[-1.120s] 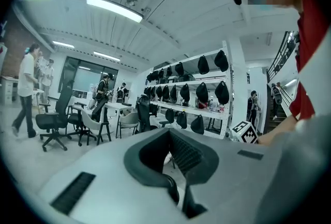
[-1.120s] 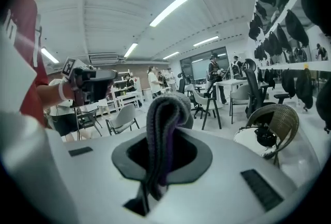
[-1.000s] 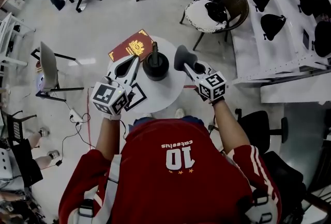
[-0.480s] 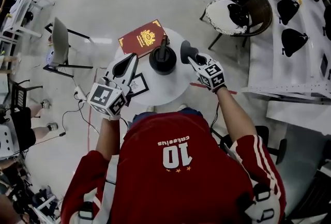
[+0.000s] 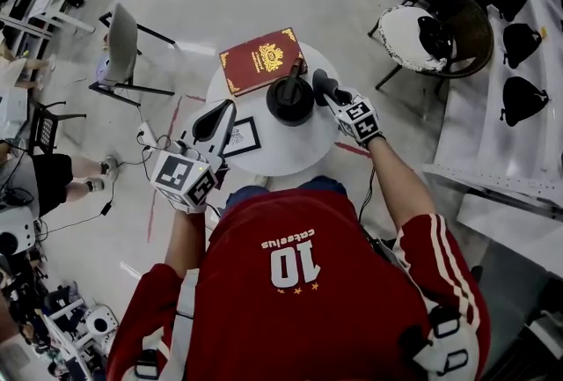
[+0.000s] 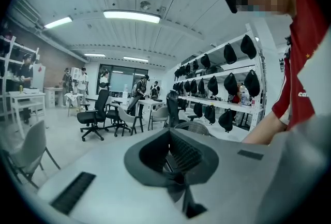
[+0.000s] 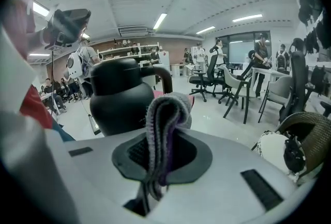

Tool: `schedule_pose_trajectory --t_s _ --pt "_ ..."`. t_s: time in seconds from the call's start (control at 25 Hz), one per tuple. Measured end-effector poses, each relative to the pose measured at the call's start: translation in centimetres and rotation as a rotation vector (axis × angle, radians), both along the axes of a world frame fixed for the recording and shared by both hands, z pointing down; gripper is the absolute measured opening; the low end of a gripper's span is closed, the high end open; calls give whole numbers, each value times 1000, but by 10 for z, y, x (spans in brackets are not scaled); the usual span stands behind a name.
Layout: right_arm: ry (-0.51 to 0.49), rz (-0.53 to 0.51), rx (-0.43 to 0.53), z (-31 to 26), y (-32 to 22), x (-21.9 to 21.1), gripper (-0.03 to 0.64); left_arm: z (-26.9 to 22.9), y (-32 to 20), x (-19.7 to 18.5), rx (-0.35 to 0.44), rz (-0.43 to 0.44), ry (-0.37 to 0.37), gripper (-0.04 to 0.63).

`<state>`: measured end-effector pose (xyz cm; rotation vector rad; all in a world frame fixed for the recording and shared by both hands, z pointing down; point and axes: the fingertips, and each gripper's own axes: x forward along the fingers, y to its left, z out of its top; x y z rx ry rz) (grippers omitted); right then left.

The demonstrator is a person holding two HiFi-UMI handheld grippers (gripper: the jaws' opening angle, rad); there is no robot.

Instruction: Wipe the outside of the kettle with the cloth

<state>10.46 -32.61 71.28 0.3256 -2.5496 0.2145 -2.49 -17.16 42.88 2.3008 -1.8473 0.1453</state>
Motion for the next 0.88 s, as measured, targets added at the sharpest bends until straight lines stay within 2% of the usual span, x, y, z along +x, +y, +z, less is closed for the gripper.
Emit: schedule_pose_trajectory --t_s 0.28,0.56,0.88 --pt "9 -63 -15 20 -8 -18 51 12 6 1 -27 -27 6 8" --pt "52 -214 -14 31 8 -30 49 17 15 -1 -30 -53 16 8" --pt "54 -191 -43 32 15 -25 49 12 15 -2 -16 -38 11 8"
